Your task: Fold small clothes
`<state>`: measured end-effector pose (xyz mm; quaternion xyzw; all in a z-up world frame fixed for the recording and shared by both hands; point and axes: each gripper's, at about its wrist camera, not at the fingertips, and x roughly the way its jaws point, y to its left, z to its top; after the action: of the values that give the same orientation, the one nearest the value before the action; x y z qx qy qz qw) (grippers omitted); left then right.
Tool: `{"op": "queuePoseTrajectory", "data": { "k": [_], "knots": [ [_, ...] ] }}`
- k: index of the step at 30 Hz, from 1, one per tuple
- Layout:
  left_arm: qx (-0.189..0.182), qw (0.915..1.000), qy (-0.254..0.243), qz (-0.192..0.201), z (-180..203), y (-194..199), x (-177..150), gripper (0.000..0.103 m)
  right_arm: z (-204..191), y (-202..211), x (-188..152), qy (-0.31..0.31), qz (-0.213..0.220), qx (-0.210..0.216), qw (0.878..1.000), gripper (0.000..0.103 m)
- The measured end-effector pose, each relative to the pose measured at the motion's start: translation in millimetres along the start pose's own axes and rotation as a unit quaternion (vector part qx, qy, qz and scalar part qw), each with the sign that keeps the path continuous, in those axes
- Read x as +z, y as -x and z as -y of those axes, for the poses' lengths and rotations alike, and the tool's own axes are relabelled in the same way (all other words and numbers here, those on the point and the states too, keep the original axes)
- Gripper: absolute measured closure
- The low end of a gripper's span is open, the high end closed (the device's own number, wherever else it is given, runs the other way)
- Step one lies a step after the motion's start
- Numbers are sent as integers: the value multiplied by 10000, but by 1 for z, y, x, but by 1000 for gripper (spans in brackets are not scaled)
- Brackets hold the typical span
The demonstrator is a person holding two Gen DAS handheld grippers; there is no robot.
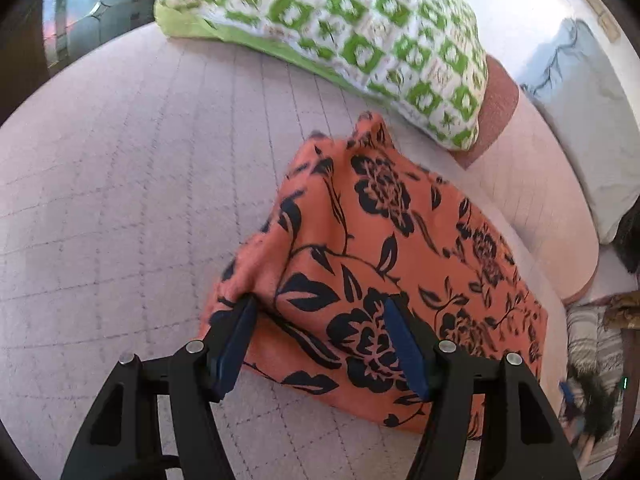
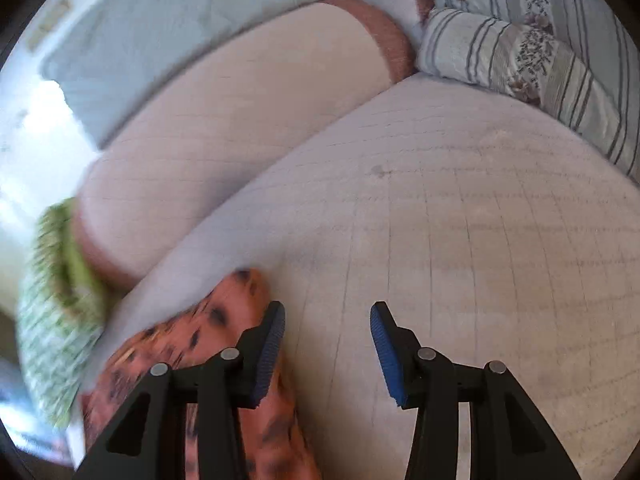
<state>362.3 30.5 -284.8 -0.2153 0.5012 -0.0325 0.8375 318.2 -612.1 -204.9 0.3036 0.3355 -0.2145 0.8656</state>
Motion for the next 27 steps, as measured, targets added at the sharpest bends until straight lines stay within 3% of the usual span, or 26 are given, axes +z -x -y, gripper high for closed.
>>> {"op": "queuePoseTrajectory", "data": {
  "k": [5,9,10,13,17,22,27],
  "knots": [
    [489,9966,-21,660,-5,36,4,36,-12,42,-70,395,-586,1117,9912,54],
    [499,9976,252,409,-20,41,2,36,-10,46,-121,39,-1472,1853,9716,50],
    [468,9979,304,320,-23,41,-1,36,-10,42,-133,-213,-1786,2053,9620,49],
    [381,9988,312,14,-21,37,-17,36,-13,27,-152,-478,-2201,2221,9487,45],
    [-74,9987,363,-356,-15,26,-38,36,-10,10,-165,-1055,-2430,2363,9349,35],
    [-726,9917,816,-679,-15,5,-45,36,-3,-4,-169,-1538,-2355,2375,9298,35],
    [-851,9870,1263,-516,-13,-13,-35,33,3,-15,-163,-1888,-2175,2543,9232,34]
  ]
}}
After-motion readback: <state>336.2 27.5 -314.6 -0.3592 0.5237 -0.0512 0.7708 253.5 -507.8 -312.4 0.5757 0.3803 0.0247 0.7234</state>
